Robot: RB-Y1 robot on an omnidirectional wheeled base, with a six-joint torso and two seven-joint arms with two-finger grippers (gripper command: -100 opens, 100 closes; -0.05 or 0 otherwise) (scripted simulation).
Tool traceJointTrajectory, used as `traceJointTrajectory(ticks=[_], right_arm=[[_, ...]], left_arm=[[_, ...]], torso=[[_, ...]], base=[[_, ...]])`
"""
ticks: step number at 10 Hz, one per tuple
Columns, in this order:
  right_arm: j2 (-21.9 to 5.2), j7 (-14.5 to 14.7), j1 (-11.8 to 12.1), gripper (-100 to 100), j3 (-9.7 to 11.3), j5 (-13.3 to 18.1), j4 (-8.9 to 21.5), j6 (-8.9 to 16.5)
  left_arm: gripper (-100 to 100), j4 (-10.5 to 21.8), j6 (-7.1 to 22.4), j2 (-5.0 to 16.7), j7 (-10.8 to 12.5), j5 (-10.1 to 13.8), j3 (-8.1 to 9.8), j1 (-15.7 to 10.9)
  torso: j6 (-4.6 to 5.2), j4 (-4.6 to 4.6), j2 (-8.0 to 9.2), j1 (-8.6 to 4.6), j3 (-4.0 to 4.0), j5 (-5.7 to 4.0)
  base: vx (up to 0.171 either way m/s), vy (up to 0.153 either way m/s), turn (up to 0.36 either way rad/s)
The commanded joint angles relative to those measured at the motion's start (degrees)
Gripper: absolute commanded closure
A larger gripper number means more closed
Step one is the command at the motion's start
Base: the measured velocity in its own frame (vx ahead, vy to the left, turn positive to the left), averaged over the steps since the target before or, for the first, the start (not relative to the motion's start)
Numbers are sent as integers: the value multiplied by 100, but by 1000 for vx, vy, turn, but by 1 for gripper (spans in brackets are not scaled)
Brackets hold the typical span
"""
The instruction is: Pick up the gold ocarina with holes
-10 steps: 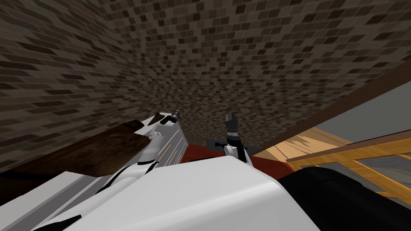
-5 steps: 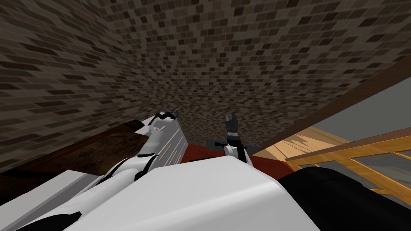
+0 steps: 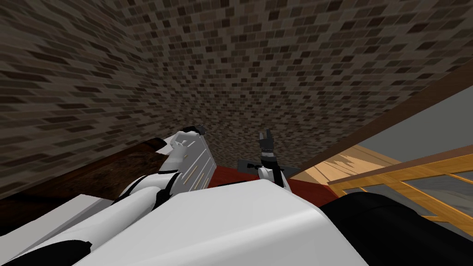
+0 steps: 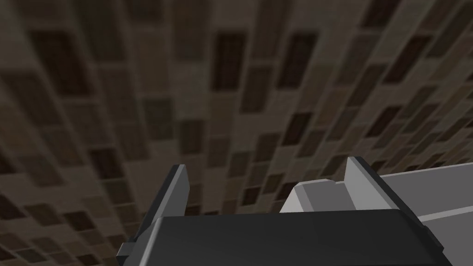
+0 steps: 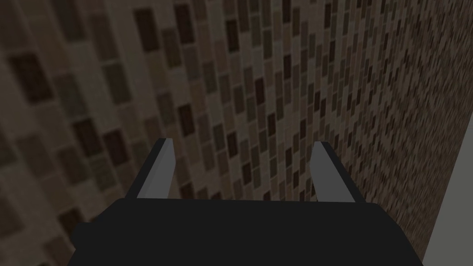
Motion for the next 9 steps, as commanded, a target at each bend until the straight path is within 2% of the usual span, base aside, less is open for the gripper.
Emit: traceJointTrajectory(ticks=[1, 2, 3, 4, 5, 6, 7, 8, 9], right_arm=[[0, 0, 0, 0, 0, 0, 0, 0], [0, 0, 0, 0, 0, 0, 0, 0], [0, 0, 0, 0, 0, 0, 0, 0], [0, 0, 0, 0, 0, 0, 0, 0], [0, 0, 0, 0, 0, 0, 0, 0], [0, 0, 0, 0, 0, 0, 0, 0], [0, 0, 0, 0, 0, 0, 0, 0], [0, 0, 0, 0, 0, 0, 0, 0], [0, 0, 0, 0, 0, 0, 0, 0]], left_arm=[[-100, 286, 286, 145, 146, 72, 66, -286], [-100, 434, 424, 145, 146, 72, 66, -416], [-100, 449, 468, 145, 146, 72, 66, -416], [-100, 663, 725, 285, 287, 146, 135, -661], [-100, 781, 872, 285, 287, 146, 135, -778], [-100, 845, 872, 285, 287, 146, 135, -778], [-100, 1078, 1126, 421, 430, 216, 207, -1036], [-100, 1224, 1263, 421, 430, 216, 207, -1130], [-100, 1397, 1443, 552, 572, 282, 282, -1339]], torso=[[0, 0, 0, 0, 0, 0], [0, 1, 1, 3, 1, 0], [0, 1, 1, 3, 1, 0], [0, 0, -1, 1, 0, 0], [0, 1, 0, 3, 0, 0], [0, 0, -1, 4, 0, 1], [0, -1, -1, 2, -1, 1], [-1, 1, -1, 5, 0, 0], [0, -1, -2, 5, -1, 1]], base=[[-10, 10, -4], [-7, 12, -1], [0, 6, -1], [-5, 13, 3], [-3, 14, 2], [1, 8, -1], [-1, 15, 11], [2, 19, 6], [5, 26, 12]])
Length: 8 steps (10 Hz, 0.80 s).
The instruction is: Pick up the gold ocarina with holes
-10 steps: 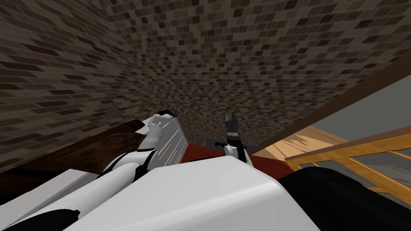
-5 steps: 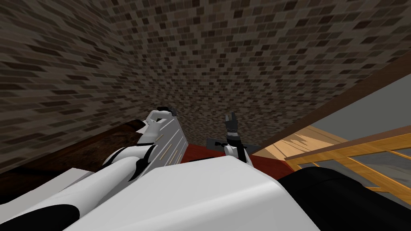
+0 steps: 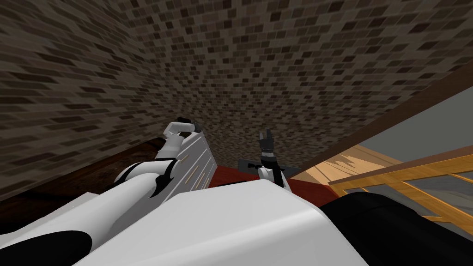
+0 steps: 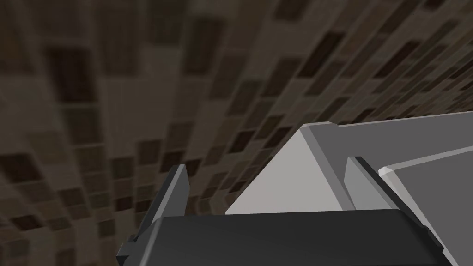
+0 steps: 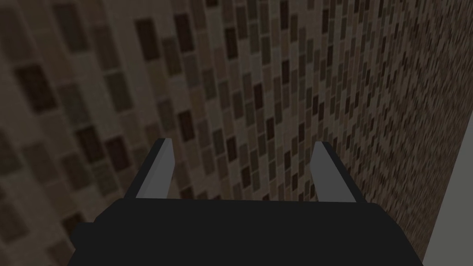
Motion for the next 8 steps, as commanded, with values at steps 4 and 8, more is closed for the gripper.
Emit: traceJointTrajectory(ticks=[4, 8], right_arm=[[0, 0, 0, 0, 0, 0, 0, 0], [0, 0, 0, 0, 0, 0, 0, 0]], left_arm=[[-100, 733, 661, 179, 225, 90, 111, -574], [-100, 1330, 1239, 408, 502, 204, 269, -1152]], torso=[[0, 0, -1, -2, -1, 0], [2, -2, -1, -6, -2, 1]], base=[[5, 19, 9], [8, 19, 12]])
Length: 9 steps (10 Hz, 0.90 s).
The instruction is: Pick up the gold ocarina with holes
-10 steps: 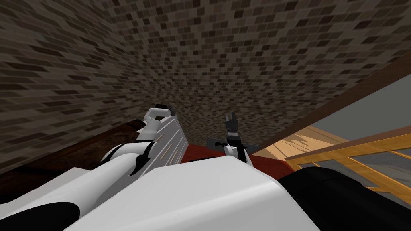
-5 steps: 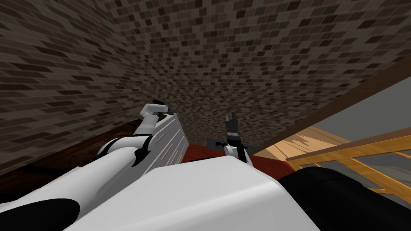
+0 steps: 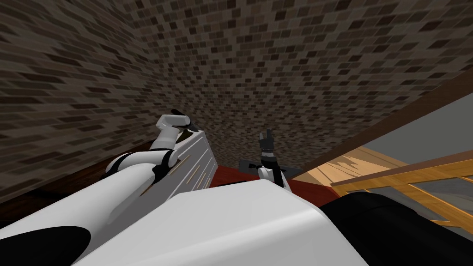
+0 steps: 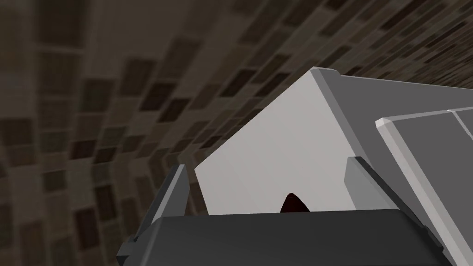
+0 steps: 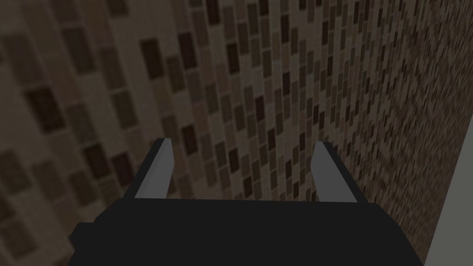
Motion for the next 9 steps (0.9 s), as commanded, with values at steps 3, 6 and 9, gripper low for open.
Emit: traceJointTrajectory(ticks=[3, 6, 9], right_arm=[[0, 0, 0, 0, 0, 0, 0, 0], [0, 0, 0, 0, 0, 0, 0, 0], [0, 0, 0, 0, 0, 0, 0, 0]], left_arm=[[-100, 517, 490, 170, 196, 84, 119, -461], [-100, 965, 760, 280, 324, 130, 196, -723], [-100, 1564, 1196, 497, 559, 209, 343, -1179]], torso=[[-1, -1, -2, 5, -2, 2], [0, -1, 0, -2, 0, 0], [1, -2, -2, 1, -2, 2]], base=[[17, 22, 19], [10, 10, 12], [17, 16, 21]])
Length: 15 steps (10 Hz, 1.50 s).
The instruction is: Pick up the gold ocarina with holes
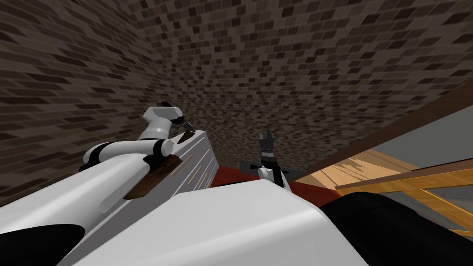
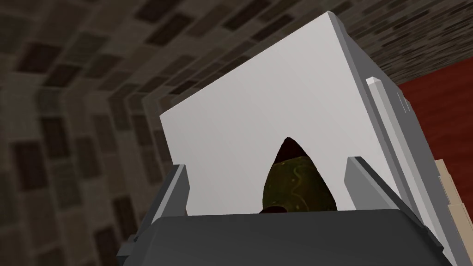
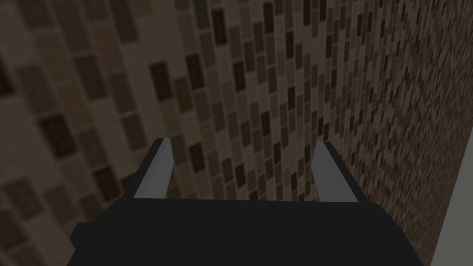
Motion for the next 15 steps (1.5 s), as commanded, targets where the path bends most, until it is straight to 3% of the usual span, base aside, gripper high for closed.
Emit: traceJointTrajectory(ticks=[1, 3, 8, 13, 15], right_arm=[[0, 0, 0, 0, 0, 0, 0, 0], [0, 0, 0, 0, 0, 0, 0, 0], [0, 0, 0, 0, 0, 0, 0, 0], [0, 0, 0, 0, 0, 0, 0, 0], [0, 0, 0, 0, 0, 0, 0, 0]], left_arm=[[-100, 79, 195, 59, 73, 26, 45, -74], [-100, 505, 546, 264, 276, 88, 176, -431], [-100, 1233, 1006, 513, 509, 147, 329, -748], [-100, 1802, 1258, 663, 648, 168, 417, -837], [-100, 1802, 1258, 663, 648, 168, 417, -837]], torso=[[0, 0, 0, 0, 0, 0], [0, 0, -1, -2, 0, -1], [0, -1, 0, -4, 0, 0], [2, -2, -1, -5, -1, 0], [3, -2, 0, -7, -1, -1]], base=[[14, 11, 12], [24, 8, 27], [20, 4, 16], [18, 2, 11], [7, -1, 4]])
